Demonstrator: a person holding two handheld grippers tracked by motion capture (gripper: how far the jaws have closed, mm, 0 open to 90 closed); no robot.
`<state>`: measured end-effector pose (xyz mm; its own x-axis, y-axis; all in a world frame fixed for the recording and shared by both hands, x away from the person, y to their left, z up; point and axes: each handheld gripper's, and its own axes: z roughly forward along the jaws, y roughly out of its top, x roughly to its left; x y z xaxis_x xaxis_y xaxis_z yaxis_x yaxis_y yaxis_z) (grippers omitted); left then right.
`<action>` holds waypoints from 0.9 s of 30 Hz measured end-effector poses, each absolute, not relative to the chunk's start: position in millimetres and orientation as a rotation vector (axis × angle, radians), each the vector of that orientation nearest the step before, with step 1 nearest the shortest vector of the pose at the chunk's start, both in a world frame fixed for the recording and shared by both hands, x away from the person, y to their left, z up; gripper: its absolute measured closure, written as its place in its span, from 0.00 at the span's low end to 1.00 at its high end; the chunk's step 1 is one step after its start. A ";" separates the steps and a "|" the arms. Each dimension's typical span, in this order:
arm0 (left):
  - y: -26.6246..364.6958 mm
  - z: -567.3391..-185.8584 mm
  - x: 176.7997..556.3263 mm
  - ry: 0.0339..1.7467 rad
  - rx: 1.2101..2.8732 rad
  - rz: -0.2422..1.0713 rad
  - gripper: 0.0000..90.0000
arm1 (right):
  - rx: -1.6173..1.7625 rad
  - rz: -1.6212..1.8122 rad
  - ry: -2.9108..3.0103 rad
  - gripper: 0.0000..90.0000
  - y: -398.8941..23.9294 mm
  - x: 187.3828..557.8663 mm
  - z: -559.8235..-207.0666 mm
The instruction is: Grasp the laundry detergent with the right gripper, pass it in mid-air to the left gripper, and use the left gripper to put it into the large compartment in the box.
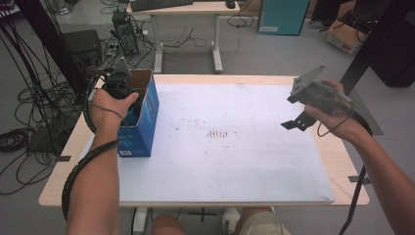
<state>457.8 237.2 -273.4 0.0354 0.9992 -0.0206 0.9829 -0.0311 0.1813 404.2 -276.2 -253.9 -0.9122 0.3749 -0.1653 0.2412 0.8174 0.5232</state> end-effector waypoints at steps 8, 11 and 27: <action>237.5 -273.4 456.8 2.075 2.152 0.170 0.41 | 0.478 0.735 2.740 0.07 -275.9 403.8 -254.6; 237.7 -273.3 456.5 2.075 2.151 0.170 0.41 | 0.476 0.735 2.742 0.07 -276.2 404.0 -255.4; 235.7 -273.3 457.3 2.078 2.154 0.171 0.41 | 0.488 0.733 2.740 0.07 -279.6 402.6 -254.9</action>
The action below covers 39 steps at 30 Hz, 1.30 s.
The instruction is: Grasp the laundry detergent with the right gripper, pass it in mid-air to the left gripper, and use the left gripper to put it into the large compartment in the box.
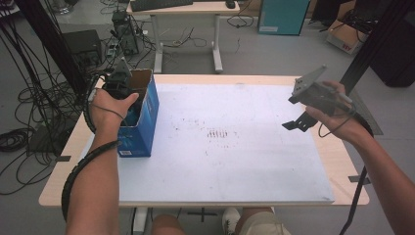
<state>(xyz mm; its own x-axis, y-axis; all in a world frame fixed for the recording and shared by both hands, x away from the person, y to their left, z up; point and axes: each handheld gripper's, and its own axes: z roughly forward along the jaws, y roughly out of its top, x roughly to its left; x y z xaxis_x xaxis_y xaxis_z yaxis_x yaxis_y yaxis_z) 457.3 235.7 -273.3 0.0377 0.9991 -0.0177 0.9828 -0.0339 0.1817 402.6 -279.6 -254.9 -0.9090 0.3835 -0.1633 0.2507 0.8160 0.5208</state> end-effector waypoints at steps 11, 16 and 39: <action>236.7 -273.2 457.3 2.074 2.157 0.170 0.41 | 0.492 0.733 2.736 0.07 -279.5 401.4 -253.7; 236.7 -272.5 455.5 2.068 2.156 0.165 0.40 | 0.474 0.729 2.736 0.07 -280.0 401.3 -252.6; 232.0 -208.4 424.3 1.951 2.171 0.295 0.29 | 0.465 0.730 2.754 0.07 -262.2 408.1 -248.6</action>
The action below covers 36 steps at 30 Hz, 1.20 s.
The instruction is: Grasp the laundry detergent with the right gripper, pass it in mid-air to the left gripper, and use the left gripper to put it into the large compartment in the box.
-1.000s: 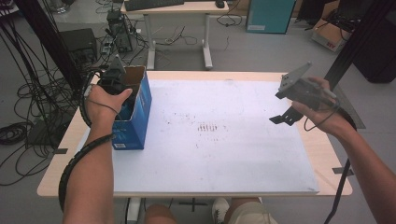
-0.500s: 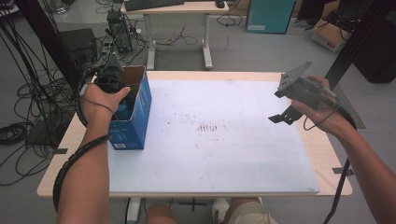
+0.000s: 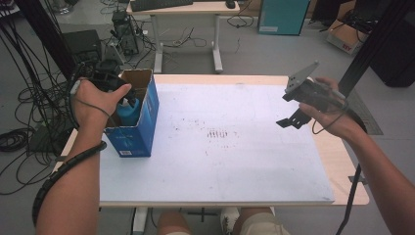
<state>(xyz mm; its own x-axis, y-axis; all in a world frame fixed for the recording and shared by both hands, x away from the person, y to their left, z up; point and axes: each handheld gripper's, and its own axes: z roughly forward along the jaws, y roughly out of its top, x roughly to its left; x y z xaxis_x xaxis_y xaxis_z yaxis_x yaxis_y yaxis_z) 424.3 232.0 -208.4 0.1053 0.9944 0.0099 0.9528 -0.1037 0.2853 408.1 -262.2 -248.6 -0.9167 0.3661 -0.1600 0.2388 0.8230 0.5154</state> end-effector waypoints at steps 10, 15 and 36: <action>173.8 -178.2 438.0 1.779 2.222 0.329 0.19 | 0.521 0.702 2.772 0.07 -267.2 419.8 -254.4; 141.5 -175.8 454.3 1.703 2.253 0.312 0.15 | 0.517 0.680 2.783 0.07 -271.7 427.4 -251.0; 90.8 -193.7 496.4 1.639 2.305 0.283 0.08 | 0.524 0.620 2.793 0.07 -288.3 440.2 -248.9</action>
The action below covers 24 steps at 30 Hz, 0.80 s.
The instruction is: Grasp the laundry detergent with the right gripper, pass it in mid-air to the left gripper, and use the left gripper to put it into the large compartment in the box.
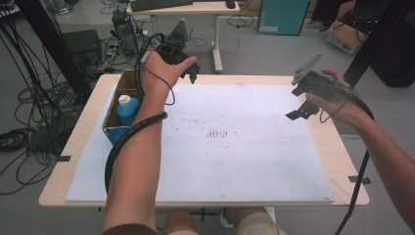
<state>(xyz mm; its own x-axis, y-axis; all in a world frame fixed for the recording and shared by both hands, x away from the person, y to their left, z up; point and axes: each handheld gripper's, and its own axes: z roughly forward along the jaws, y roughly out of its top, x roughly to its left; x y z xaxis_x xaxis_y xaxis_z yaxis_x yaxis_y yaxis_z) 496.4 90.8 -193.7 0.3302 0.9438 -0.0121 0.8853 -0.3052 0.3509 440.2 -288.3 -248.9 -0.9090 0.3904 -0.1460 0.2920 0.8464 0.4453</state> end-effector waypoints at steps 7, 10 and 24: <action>85.0 -194.9 500.4 1.622 2.310 0.285 0.07 | 0.506 0.601 2.801 0.07 -284.6 442.6 -247.2; 84.3 -195.9 501.0 1.620 2.314 0.289 0.07 | 0.504 0.597 2.797 0.07 -283.1 442.3 -247.3; 82.3 -196.5 499.9 1.596 2.319 0.297 0.07 | 0.513 0.582 2.800 0.07 -283.8 440.3 -248.1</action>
